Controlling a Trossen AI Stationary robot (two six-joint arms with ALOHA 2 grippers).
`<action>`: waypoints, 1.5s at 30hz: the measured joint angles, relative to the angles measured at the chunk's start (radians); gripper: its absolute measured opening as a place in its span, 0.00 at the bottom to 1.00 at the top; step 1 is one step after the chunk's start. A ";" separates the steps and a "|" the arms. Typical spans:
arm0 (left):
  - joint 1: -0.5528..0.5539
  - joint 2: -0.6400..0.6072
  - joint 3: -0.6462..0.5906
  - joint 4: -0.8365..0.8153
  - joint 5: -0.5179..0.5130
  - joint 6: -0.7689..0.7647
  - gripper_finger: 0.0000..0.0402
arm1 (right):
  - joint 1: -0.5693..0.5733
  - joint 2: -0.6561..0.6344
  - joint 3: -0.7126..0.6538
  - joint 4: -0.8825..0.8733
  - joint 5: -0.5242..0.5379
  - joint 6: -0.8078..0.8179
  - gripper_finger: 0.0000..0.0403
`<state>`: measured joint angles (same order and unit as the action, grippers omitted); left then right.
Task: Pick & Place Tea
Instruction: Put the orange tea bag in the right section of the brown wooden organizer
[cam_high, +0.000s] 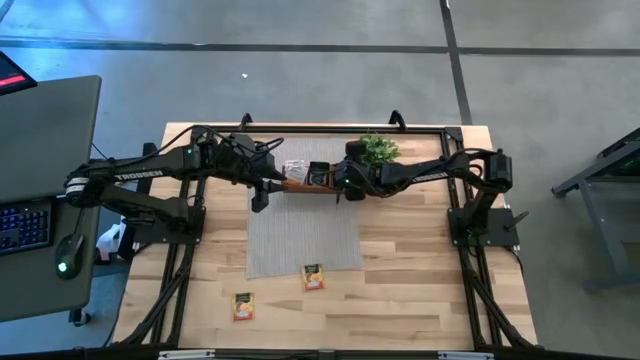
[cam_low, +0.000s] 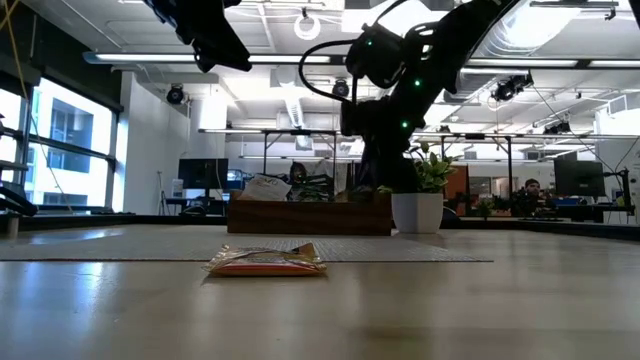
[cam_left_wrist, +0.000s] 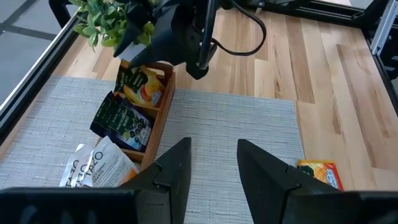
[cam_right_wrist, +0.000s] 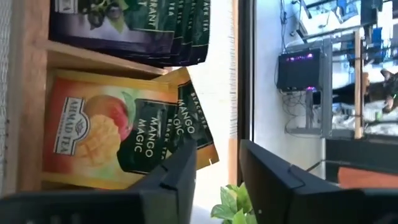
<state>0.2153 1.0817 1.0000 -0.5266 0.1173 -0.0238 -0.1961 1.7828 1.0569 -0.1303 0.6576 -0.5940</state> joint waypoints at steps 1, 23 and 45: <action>0.000 0.000 0.000 0.000 0.000 0.000 0.32 | 0.002 -0.001 0.000 0.000 0.003 0.019 0.31; 0.000 0.000 0.000 -0.015 0.001 0.000 0.32 | 0.248 -0.006 0.135 -0.129 -0.515 0.378 0.33; 0.000 0.000 0.000 -0.058 0.091 -0.008 0.32 | 0.484 0.267 0.124 0.225 -0.597 0.770 0.43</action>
<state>0.2153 1.0817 1.0000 -0.5843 0.2087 -0.0315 0.2880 2.0499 1.1809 0.0947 0.0607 0.1764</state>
